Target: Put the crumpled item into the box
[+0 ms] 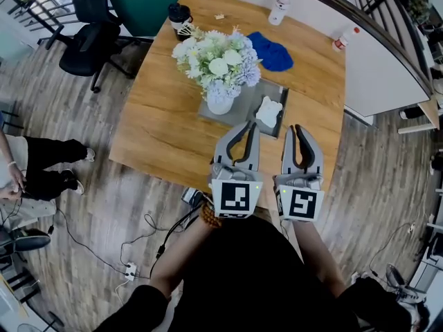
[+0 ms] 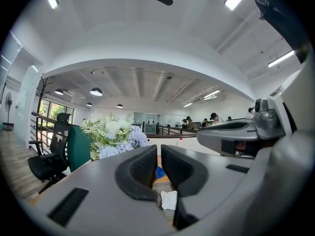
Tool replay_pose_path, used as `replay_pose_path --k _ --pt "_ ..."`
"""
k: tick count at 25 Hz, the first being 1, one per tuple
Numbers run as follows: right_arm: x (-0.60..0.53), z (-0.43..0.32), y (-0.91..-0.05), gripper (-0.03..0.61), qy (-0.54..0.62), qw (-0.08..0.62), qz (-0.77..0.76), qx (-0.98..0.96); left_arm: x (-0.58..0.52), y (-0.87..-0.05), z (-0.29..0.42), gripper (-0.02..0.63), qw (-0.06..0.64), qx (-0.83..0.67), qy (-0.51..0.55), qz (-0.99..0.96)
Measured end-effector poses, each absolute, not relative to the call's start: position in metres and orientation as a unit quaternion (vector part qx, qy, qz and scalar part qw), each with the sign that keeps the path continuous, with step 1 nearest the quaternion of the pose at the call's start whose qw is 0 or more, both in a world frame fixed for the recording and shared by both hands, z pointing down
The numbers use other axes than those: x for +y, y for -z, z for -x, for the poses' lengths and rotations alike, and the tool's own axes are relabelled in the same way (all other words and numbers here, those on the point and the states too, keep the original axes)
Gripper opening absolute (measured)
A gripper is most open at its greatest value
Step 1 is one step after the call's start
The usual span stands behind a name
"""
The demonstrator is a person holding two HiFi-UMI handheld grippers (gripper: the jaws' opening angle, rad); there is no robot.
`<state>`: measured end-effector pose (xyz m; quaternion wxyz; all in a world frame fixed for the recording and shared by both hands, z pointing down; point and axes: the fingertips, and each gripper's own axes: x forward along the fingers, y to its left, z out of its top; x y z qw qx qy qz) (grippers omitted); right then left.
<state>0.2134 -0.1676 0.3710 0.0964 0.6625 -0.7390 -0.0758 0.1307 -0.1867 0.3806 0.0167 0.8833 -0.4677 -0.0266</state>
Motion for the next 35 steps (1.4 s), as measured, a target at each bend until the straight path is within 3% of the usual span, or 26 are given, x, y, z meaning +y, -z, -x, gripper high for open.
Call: replay_pose_path --k 29,35 --pt "-0.174 -0.215 -0.418 0.005 0.033 0.146 -0.648 -0.746 -0.192 -0.391 -0.14 0.027 0.029 -0.44 0.017 -0.897" --pt "-0.181 -0.215 -0.449 0.005 0.009 0.187 -0.63 -0.754 -0.196 -0.398 -0.137 0.028 0.033 -0.439 0.013 -0.898"
